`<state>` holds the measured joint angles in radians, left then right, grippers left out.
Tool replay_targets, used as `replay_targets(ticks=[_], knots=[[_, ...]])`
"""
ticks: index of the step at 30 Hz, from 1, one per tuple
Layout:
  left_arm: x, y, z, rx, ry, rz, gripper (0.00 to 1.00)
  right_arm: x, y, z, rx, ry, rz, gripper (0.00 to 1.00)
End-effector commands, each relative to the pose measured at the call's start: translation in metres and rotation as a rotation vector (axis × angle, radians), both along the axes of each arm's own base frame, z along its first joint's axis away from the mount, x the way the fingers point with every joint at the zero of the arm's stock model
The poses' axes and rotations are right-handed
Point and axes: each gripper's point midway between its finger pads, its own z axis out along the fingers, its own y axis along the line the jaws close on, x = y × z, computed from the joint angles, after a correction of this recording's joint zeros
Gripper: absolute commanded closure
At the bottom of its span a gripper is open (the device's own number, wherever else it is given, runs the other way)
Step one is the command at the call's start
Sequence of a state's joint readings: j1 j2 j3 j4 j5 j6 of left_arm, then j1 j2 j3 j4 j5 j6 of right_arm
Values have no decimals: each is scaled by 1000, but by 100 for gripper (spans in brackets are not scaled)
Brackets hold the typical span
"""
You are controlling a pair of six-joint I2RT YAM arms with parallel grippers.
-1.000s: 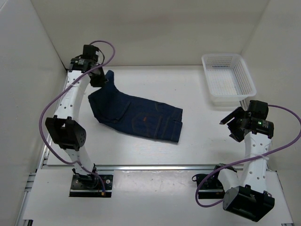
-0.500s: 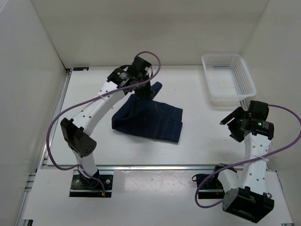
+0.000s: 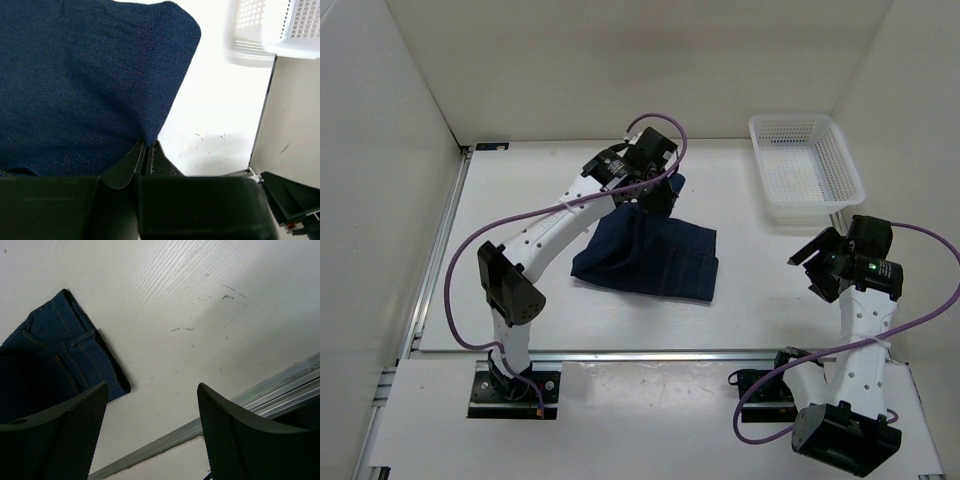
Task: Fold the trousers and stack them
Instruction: Fold the trousers
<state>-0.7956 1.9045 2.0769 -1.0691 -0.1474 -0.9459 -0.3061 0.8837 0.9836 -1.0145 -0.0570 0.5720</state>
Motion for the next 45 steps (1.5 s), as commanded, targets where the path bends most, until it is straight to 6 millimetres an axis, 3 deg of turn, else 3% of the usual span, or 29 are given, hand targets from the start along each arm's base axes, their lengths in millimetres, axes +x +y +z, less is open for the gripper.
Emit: replay_targets(ticks=[1,4,7,8,9,10,11,12,13,14,15,16,19,20,23,26,28,29,31,32,37,40,45], knots=[[8,-15,36,-91,-88,49,90,0,4,3,-1,-22,29,23],[11,-23,28,-91,-86,68,90,0,4,3,-1,-22,29,23],[-2,-62,18,-138,-70,-7,90,0,2,3,-8,-19,24,23],[-14,-81,23,-145,-92,-123,81,-1,2,-1,-5,-11,24,23],[-13,-98,-3,-122,-50,-188,65,-1,2,-1,-5,-11,24,22],[-21,-105,-11,-123,-6,-246,42,-1,2,-1,-5,-11,24,22],[-18,-90,-13,-74,27,-237,35,-1,2,-1,-5,-11,24,22],[-14,-83,-18,-51,35,-233,35,-1,2,-1,-5,-11,24,22],[-8,-75,-6,-58,9,-231,35,-1,2,-1,-5,-11,24,22],[1,-56,-10,-29,11,-218,35,-1,2,-1,-13,-10,35,22],[7,-46,-1,-39,-16,-208,38,-1,2,-1,-13,-10,36,22],[5,-32,28,-69,-73,-206,39,-1,2,-1,-13,-10,36,22],[10,5,34,-34,-104,-170,53,5,18,0,32,-51,136,28],[7,15,46,-41,-127,-166,60,11,26,1,54,-84,176,35],[8,41,35,13,-121,-141,76,21,60,4,156,-123,334,48],[5,60,11,89,-87,-127,88,23,91,-5,216,-81,449,47],[4,78,-11,169,-57,-101,83,29,112,-3,272,-72,499,33],[-1,86,-14,191,-49,-91,79,32,130,-8,301,-53,553,20],[-6,96,-25,209,-23,-84,72,42,147,-4,317,-40,568,14],[-11,104,-29,217,-11,-76,70,43,160,-13,312,6,594,10],[-13,117,-16,218,-49,-44,68,55,196,-33,306,122,559,7],[-14,118,-12,207,-54,-36,68,64,205,-47,329,170,503,7],[-14,118,-12,206,-56,-35,68,80,214,-42,346,154,473,8]])
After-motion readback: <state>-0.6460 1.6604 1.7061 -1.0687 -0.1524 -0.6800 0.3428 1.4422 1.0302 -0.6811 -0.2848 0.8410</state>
